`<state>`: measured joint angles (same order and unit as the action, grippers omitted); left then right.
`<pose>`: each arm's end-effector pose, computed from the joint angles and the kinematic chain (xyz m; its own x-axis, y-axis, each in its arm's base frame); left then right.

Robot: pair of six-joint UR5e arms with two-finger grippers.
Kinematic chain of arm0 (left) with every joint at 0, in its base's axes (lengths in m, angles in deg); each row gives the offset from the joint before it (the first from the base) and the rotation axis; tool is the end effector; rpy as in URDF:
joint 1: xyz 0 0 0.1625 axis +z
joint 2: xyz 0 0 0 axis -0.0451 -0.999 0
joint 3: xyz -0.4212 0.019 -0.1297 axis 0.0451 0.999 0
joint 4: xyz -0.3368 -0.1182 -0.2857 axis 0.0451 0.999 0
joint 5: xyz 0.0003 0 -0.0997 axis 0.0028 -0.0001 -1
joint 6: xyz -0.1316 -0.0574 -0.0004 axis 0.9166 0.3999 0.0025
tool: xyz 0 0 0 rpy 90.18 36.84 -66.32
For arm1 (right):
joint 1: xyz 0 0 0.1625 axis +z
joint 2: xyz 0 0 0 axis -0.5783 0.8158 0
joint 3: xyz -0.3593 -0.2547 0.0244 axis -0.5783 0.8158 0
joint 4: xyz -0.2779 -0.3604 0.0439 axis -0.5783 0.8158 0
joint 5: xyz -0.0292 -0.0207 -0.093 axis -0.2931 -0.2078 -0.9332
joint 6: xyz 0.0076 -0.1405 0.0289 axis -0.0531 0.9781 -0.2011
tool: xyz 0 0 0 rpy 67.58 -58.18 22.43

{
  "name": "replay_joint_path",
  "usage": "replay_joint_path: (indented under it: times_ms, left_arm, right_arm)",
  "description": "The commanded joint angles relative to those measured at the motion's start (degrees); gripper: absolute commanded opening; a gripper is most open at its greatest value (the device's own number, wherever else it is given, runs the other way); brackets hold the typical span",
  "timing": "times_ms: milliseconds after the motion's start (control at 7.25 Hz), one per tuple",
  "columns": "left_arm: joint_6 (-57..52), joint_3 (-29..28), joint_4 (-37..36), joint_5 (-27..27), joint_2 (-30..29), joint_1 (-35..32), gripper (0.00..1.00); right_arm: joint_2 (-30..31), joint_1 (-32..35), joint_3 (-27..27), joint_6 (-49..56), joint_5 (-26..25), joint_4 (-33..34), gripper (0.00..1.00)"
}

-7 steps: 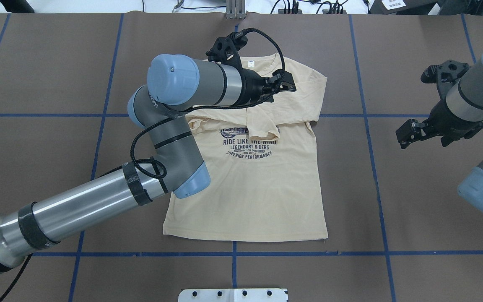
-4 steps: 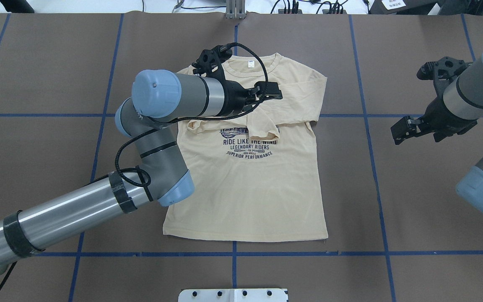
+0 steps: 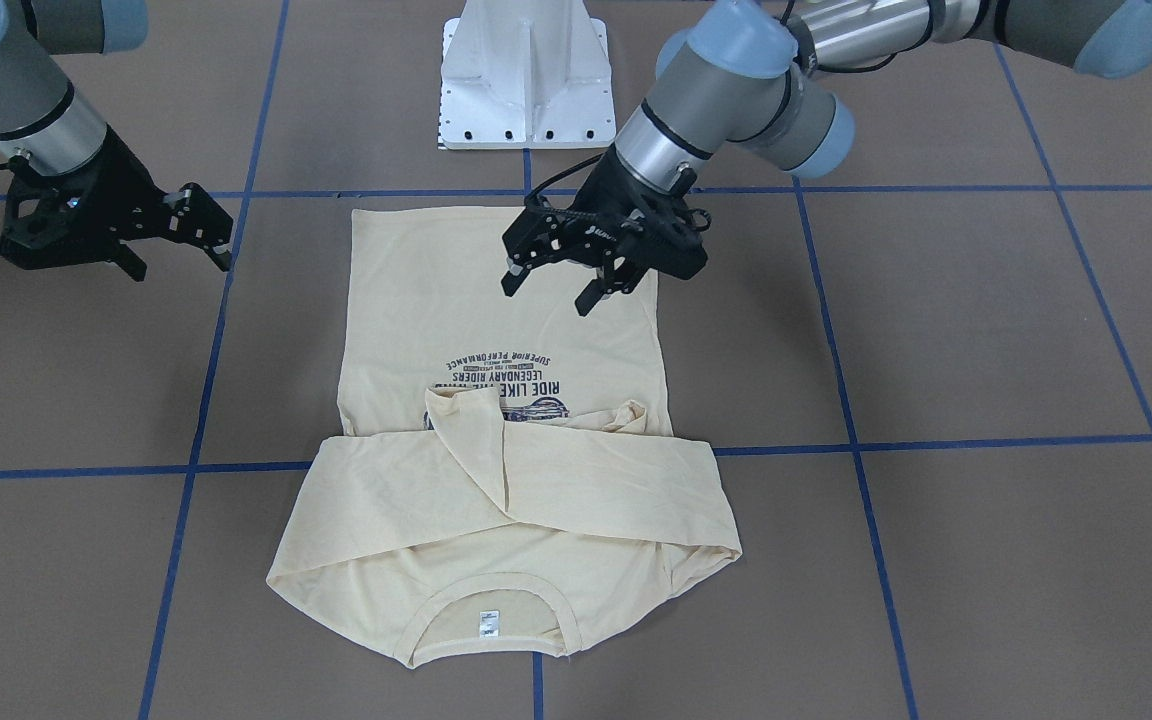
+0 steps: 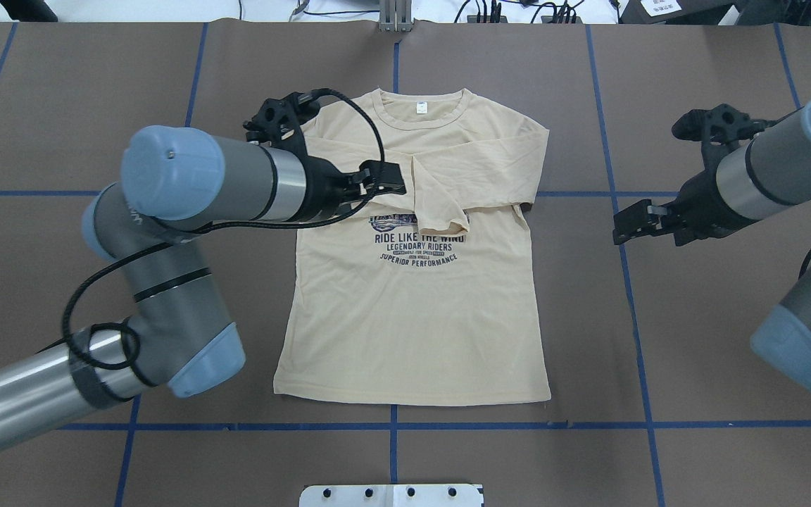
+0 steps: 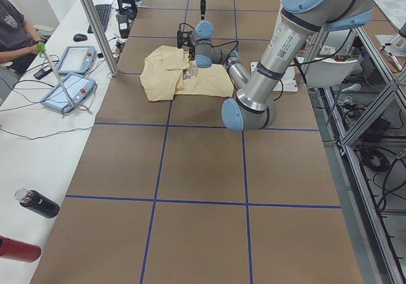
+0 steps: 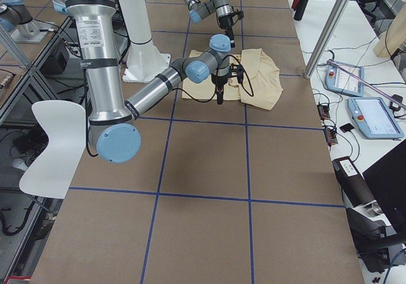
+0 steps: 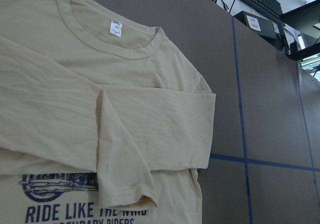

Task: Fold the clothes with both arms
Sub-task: 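Release the sleeve with the left gripper while the right gripper moves to a hem corner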

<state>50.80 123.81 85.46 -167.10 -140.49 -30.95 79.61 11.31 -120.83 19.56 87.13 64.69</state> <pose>0.5409 -0.4789 0.1568 0.1644 -0.0622 -0.9844 0.3434 0.9392 -0.0020 -0.3479 -0.4543 0.3615 0.6034 -0.0159 0.7973 -0.0608 0.9960 0.0659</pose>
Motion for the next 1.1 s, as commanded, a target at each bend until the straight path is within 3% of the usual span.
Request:
replay_joint_path:
  times_ms: [0, 276, 966]
  left_arm:
    - [-0.60, 11.47, -5.41, 0.07, 8.93, 0.31, 1.00]
    - [-0.61, 12.83, -5.59, 0.51, 10.02, 0.49, 1.00]
    - [-0.79, 13.35, -7.26, 0.69, 9.31, 0.66, 1.00]
  right_arm:
    - [0.19, -9.76, -0.49, -11.08, -6.70, -6.59, 1.00]
    - [0.19, -19.17, -0.15, -16.29, -13.38, -7.91, 1.00]
    - [-0.52, -26.06, 4.51, -16.58, -13.23, -7.21, 1.00]
